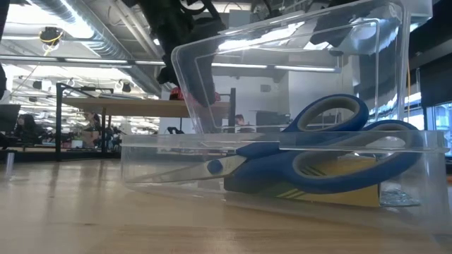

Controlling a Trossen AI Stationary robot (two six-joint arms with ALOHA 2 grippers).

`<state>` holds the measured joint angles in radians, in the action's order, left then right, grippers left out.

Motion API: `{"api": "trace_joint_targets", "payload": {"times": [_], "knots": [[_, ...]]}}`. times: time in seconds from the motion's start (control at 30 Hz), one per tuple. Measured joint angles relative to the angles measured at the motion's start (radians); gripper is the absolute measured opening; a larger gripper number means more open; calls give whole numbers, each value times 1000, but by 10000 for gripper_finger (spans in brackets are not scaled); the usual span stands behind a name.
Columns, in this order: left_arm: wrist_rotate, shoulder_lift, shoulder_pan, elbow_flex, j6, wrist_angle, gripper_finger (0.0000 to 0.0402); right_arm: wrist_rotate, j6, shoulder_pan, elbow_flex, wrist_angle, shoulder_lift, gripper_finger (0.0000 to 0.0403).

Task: Pack school essentials
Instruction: Put the pink sticky note into the transparent supply box

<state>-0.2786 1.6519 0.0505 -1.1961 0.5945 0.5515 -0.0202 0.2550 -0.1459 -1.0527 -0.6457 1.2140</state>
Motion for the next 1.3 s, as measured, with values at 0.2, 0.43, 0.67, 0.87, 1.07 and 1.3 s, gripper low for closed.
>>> {"api": "trace_joint_targets", "payload": {"times": [0.2, 0.43, 0.67, 0.87, 1.07, 1.3], "knots": [[3, 2, -4, 0, 89, 5, 112, 0, 0, 0, 0, 0, 0, 145], [4, 4, -4, 0, 103, 19, 232, 0, 2, 0, 0, -1, 0, 145], [8, 27, -6, -1, 113, 3, 365, 0, 2, 0, 0, 0, 1, 145], [28, 62, -7, 0, 166, -38, 394, 1, 2, 0, -1, 1, 1, 145], [38, 125, -27, 0, 221, -80, 397, 0, 1, 0, -1, 8, 2, 145], [42, 178, -29, 0, 268, -126, 399, 1, 1, 0, -1, 14, 2, 145]]}}
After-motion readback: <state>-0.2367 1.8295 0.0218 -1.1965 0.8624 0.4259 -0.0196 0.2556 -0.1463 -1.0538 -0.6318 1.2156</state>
